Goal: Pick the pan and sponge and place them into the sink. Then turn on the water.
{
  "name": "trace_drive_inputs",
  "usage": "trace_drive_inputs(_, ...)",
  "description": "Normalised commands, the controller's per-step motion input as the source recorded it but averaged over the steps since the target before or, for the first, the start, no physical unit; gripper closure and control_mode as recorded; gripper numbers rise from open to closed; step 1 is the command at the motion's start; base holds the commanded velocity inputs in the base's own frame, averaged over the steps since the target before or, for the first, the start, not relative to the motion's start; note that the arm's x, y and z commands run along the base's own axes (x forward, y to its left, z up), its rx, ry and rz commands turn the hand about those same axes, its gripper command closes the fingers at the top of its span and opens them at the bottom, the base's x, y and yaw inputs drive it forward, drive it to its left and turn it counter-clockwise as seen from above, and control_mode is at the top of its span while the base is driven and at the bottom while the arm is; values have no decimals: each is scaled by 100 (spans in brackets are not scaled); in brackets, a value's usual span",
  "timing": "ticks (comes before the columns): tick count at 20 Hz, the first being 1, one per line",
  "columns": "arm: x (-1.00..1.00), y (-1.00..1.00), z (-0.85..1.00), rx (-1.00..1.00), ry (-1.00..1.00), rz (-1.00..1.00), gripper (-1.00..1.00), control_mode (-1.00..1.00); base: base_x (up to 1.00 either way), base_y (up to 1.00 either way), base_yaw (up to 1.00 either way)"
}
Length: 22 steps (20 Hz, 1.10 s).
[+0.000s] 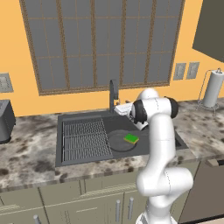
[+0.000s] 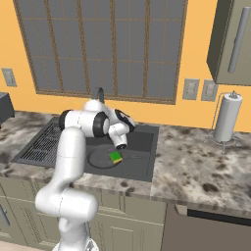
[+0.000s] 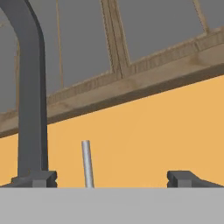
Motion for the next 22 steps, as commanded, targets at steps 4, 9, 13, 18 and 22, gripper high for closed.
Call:
trace_drive_inputs(4,27,-3,-10,2,0,0,-100,-100,0,0,0)
trace_drive_inputs(9,29,0,-14,1,1,0,-100,-100,0,0,0)
trace_drive_inputs(13,31,0,-18,0,4,0,-100,-100,0,0,0)
trace_drive_inputs(18,33,0,-18,0,5,0,-100,-100,0,0,0)
trace_drive_inputs(22,26,4,-1,0,1,-2,-100,-100,0,0,0)
